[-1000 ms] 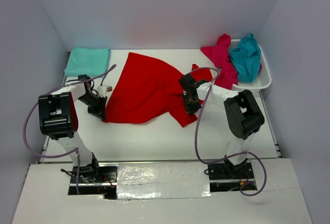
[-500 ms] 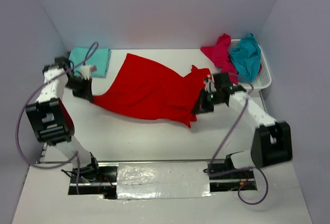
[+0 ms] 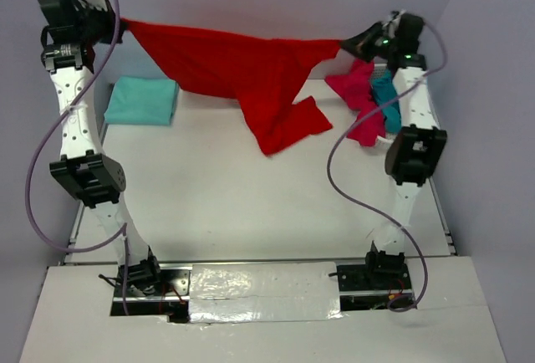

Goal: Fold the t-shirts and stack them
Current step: Flatten out the tshirt

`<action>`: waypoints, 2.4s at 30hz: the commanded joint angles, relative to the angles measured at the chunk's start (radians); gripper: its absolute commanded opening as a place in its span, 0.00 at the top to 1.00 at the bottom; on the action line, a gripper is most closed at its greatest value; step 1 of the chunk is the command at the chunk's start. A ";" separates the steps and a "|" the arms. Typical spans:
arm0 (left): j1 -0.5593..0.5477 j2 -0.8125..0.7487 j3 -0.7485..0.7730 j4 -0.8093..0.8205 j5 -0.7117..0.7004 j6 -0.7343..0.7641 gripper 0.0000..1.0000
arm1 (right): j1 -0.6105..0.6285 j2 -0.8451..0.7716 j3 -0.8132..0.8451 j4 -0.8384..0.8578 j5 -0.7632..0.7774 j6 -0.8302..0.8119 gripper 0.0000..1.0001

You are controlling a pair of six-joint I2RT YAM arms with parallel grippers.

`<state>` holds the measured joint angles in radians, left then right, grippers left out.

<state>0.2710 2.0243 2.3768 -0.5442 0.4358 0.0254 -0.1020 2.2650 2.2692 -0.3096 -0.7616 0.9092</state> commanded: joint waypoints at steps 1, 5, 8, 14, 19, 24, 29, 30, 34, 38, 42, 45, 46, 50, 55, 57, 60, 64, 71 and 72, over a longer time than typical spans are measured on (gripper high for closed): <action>0.028 -0.139 0.048 0.217 0.050 -0.087 1.00 | -0.013 -0.447 0.048 0.076 0.050 -0.103 1.00; 0.023 -0.291 -0.207 0.245 0.138 -0.045 1.00 | -0.013 -0.588 -0.123 -0.063 0.079 -0.259 1.00; 0.023 -0.463 -0.478 0.190 0.179 0.069 1.00 | -0.008 -0.822 -0.428 -0.034 0.077 -0.292 1.00; 0.040 -0.705 -0.775 -0.064 0.143 0.278 1.00 | 0.015 -1.258 -1.011 -0.090 0.143 -0.368 1.00; 0.042 -0.858 -0.956 -0.351 0.048 0.500 1.00 | 0.036 -1.536 -1.391 -0.250 0.186 -0.423 1.00; 0.040 -0.940 -1.201 -0.566 -0.047 0.671 1.00 | 0.038 -1.791 -1.664 -0.422 0.193 -0.451 1.00; 0.042 -0.976 -1.416 -0.640 -0.153 0.711 1.00 | 0.039 -1.955 -1.781 -0.554 0.156 -0.428 1.00; 0.042 -0.984 -1.436 -0.657 -0.166 0.712 1.00 | 0.041 -1.967 -1.783 -0.562 0.148 -0.422 1.00; 0.043 -1.018 -1.496 -0.674 -0.225 0.696 1.00 | 0.039 -1.960 -1.783 -0.586 0.159 -0.420 1.00; 0.042 -1.009 -1.499 -0.655 -0.233 0.642 1.00 | 0.039 -1.880 -1.774 -0.478 0.136 -0.397 1.00; 0.043 -0.980 -1.467 -0.599 -0.226 0.567 1.00 | 0.039 -1.724 -1.716 -0.366 0.154 -0.424 1.00; 0.045 -0.920 -1.420 -0.556 -0.177 0.510 1.00 | 0.041 -1.537 -1.680 -0.260 0.144 -0.446 1.00; 0.045 -0.908 -1.389 -0.551 -0.166 0.496 1.00 | 0.042 -1.509 -1.665 -0.253 0.146 -0.454 1.00; 0.043 -0.853 -1.320 -0.498 -0.118 0.450 1.00 | 0.042 -1.411 -1.596 -0.211 0.154 -0.458 1.00; -0.051 -0.490 -0.718 -0.362 -0.066 0.309 1.00 | 0.041 -0.914 -1.087 -0.167 0.151 -0.443 1.00; -0.096 -0.171 -0.334 -0.443 -0.095 0.231 1.00 | 0.038 -0.566 -0.504 -0.277 0.160 -0.451 1.00; -0.118 0.181 0.492 -0.434 -0.186 0.134 1.00 | -0.010 -0.078 0.555 -0.515 0.139 -0.271 1.00; -0.121 -0.242 -0.212 0.453 -0.279 0.136 1.00 | -0.116 -0.333 0.161 0.223 0.060 0.163 1.00; -0.096 -0.157 0.063 0.434 -0.211 0.099 1.00 | -0.143 -0.451 0.231 0.185 0.165 -0.049 1.00; -0.099 -0.194 -0.015 0.446 -0.195 0.105 1.00 | -0.143 -0.469 0.178 0.196 0.165 -0.064 1.00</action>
<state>0.1356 1.9247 2.4683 -0.3077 0.2523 0.1432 -0.2321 1.9930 2.4283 -0.2993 -0.6304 0.8555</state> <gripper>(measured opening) 0.032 0.008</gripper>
